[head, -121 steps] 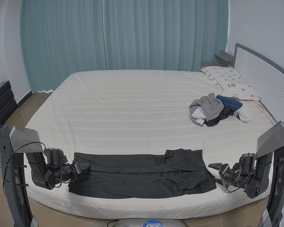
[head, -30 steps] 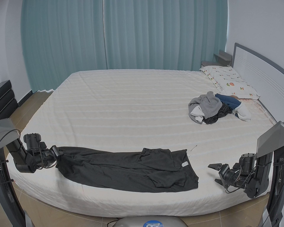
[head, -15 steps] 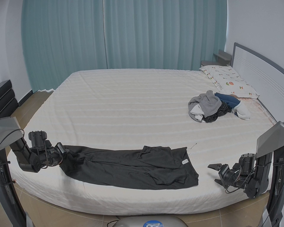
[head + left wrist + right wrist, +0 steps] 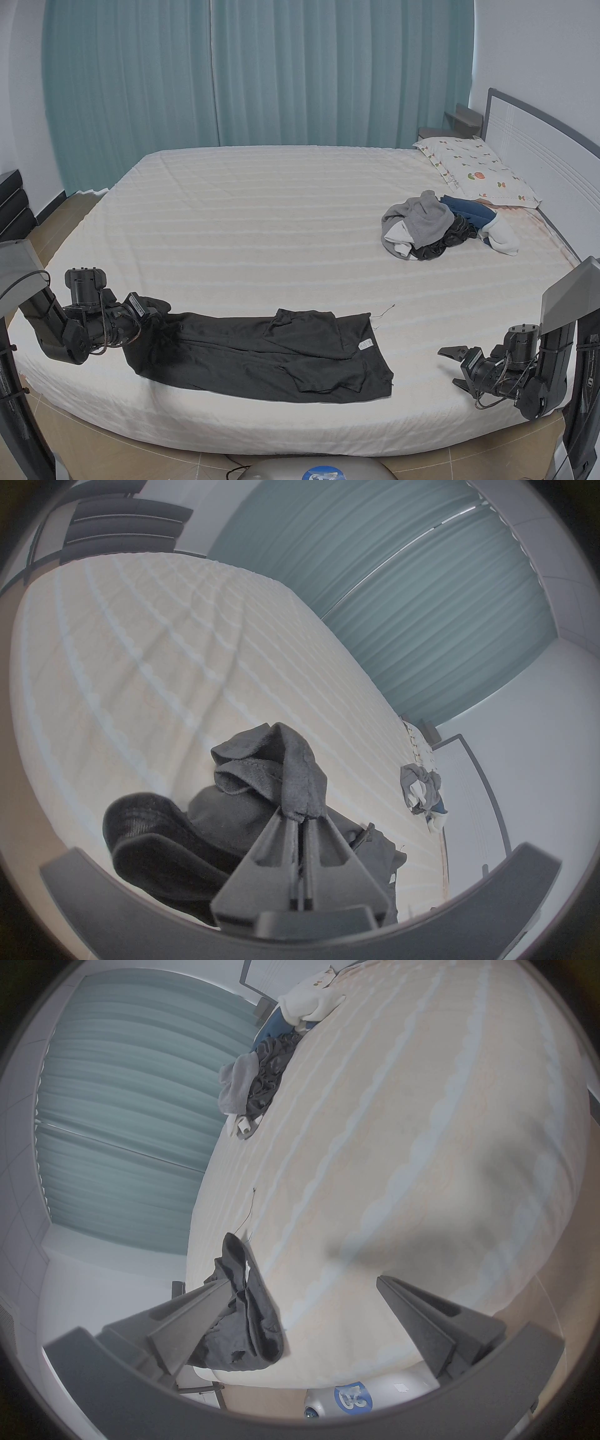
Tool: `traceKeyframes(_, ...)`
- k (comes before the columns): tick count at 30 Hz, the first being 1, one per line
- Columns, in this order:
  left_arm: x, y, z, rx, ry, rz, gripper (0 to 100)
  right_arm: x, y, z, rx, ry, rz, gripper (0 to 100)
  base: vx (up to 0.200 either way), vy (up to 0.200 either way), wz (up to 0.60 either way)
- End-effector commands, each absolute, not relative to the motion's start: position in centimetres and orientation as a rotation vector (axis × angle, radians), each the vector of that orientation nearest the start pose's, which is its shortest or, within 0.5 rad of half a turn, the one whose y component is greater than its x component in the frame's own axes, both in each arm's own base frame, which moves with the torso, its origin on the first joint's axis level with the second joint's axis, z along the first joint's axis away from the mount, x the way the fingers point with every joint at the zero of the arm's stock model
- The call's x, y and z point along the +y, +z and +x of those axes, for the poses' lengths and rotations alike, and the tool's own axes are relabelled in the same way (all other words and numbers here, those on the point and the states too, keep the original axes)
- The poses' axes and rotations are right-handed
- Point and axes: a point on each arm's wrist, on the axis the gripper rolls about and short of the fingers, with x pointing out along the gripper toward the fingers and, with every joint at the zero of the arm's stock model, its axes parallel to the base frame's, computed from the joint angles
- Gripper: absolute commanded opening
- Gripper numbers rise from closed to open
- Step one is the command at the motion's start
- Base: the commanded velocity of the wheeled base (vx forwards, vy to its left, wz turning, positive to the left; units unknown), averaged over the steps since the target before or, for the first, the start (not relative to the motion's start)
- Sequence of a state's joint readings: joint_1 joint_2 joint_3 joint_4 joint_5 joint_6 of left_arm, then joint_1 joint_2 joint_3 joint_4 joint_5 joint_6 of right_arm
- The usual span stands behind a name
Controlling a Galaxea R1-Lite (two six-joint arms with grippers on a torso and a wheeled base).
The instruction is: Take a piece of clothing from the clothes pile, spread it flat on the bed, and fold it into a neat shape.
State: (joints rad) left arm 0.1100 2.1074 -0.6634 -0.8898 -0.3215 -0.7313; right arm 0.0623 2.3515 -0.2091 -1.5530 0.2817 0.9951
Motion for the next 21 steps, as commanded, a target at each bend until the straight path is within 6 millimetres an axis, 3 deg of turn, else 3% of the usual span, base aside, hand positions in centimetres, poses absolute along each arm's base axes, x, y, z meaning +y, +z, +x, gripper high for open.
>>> traceKeyframes(1,0.5,5.0,33.5,0.579,0.000,-0.798,0,2.3,-3.1,26.4,0.702,0.018,1.020,100,0.000,-0.200,0.00)
traceKeyframes(21,-9.4,5.1,33.5,0.668,-0.052,-0.640,0,2.3,-3.2,26.3,0.707,0.022,1.005,100,0.000,-0.200,0.00)
